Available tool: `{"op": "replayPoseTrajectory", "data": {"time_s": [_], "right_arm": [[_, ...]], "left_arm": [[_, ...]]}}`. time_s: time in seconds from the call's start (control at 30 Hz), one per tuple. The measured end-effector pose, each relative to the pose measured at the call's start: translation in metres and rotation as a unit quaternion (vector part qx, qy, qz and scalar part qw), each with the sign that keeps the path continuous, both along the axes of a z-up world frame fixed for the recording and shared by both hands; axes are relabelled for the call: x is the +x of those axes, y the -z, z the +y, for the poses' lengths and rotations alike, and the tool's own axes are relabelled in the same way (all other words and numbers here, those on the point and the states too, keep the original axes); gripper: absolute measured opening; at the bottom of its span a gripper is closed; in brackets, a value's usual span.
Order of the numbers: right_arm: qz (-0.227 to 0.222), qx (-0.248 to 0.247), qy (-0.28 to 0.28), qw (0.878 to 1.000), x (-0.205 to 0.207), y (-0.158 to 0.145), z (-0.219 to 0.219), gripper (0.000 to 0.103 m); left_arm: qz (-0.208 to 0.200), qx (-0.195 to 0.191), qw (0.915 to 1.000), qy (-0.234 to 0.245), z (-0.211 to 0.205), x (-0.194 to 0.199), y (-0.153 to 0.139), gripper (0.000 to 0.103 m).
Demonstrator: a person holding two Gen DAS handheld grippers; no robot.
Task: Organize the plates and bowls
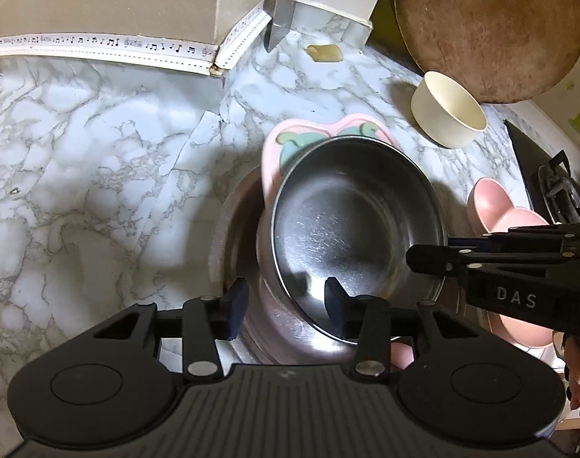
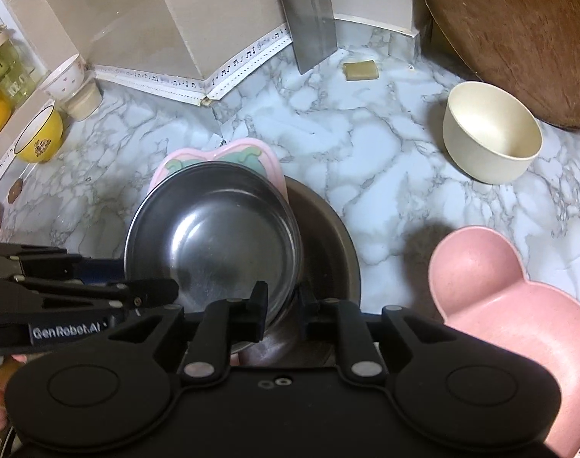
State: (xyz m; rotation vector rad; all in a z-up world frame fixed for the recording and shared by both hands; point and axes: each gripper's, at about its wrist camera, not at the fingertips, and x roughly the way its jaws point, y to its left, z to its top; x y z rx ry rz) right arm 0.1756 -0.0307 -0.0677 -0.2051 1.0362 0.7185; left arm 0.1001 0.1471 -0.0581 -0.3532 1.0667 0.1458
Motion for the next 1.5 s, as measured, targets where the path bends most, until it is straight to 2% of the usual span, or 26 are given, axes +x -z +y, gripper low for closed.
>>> {"op": "replayPoseTrajectory", "data": {"time_s": [0.07,0.13,0.23,0.5,0.8,1.1,1.27,1.5], "right_arm": [[0.007,-0.002,0.004,1.000,0.000,0.005,0.001,0.017],[0.007,-0.002,0.006,1.000,-0.001,0.009,0.001,0.017],[0.003,-0.002,0.011,1.000,-0.002,0.010,0.002,0.016],[-0.020,-0.025,0.004,0.999,-0.010,0.006,0.010,0.016],[-0.020,-0.034,-0.008,0.999,-0.011,-0.024,0.008,0.016],[-0.011,-0.062,-0.026,0.998,-0.020,-0.044,0.003,0.016],[-0.003,-0.066,-0.027,0.997,-0.018,-0.039,0.003,0.016],[0.034,-0.074,-0.022,0.996,-0.004,-0.019,0.009,0.016]], "left_arm": [[-0.001,0.006,1.0000,-0.001,-0.003,0.000,0.002,0.039],[-0.003,0.015,0.9999,0.001,-0.005,0.000,0.003,0.030],[-0.007,0.025,0.9997,0.002,-0.008,0.000,0.002,0.024],[-0.013,0.045,0.9989,0.005,-0.009,-0.001,-0.007,0.021],[-0.006,0.004,0.9999,0.010,-0.004,-0.002,-0.032,0.020],[0.033,-0.039,0.9984,0.023,-0.011,-0.010,-0.032,0.020],[0.045,-0.043,0.9979,0.018,-0.008,-0.006,-0.026,0.020],[0.058,-0.041,0.9974,0.009,-0.001,0.004,-0.013,0.020]]}}
